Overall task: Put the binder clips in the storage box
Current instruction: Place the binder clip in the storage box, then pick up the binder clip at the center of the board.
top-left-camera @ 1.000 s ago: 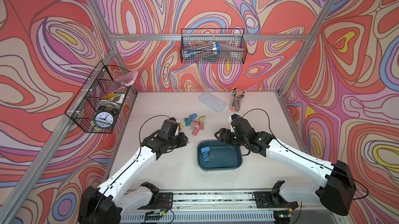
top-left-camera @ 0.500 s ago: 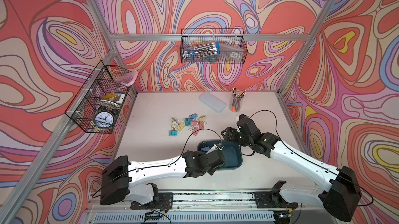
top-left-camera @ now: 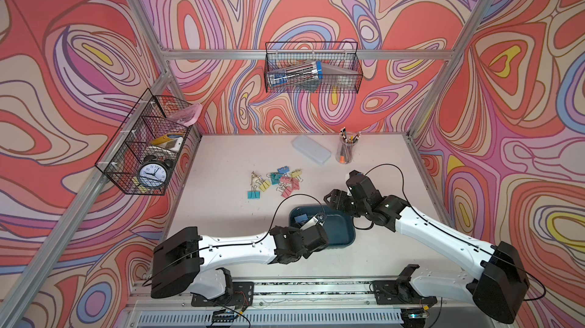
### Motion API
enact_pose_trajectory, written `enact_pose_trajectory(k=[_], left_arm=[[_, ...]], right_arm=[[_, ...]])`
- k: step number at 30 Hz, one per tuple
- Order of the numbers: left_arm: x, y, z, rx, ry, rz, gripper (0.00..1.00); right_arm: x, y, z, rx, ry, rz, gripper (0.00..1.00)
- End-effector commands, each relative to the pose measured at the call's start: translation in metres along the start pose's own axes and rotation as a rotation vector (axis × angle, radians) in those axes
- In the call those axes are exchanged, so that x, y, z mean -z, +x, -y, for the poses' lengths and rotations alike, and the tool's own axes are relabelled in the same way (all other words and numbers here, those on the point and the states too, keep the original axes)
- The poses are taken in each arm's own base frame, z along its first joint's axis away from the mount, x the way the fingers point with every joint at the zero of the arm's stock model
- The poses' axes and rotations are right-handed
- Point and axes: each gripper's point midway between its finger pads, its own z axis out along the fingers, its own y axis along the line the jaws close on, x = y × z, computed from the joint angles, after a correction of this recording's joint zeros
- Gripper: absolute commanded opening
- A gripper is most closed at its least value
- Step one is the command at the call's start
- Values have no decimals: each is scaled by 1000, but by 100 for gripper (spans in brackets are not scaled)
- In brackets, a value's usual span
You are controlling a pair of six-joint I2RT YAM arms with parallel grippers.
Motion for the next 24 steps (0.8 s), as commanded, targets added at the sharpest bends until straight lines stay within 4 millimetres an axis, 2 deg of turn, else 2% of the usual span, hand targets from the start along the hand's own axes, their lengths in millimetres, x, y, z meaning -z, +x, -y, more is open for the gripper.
enact_pose_trajectory(k=[1,5,8,11,14,16,18,22,24], left_arm=[[19,-20,-6,36,7,103,59],[51,-44,-26,103,-18,213,61],[83,-60,-62,275,-36,306,60],[102,-57,-109,536,-5,320,60],[114,-44,-143,725,31,314,60],[117,-36,-156,831,85,294,60],[116,-30,-159,932,186,268,60],[97,-17,-158,1146,386,180,61],[90,-8,-158,1185,395,152,63]], right_arm=[[5,-16,-28,40,-84,22,75],[2,-27,-55,69,-150,12,75],[-6,-38,-81,99,-197,8,74],[-27,-45,-101,125,-203,-20,73],[-54,-55,-111,107,-175,-18,72],[-73,-62,-112,79,-147,-4,71],[-97,-63,-112,81,-107,-8,69],[-142,-56,-108,168,41,-33,60],[-160,-51,-100,228,127,-40,52]])
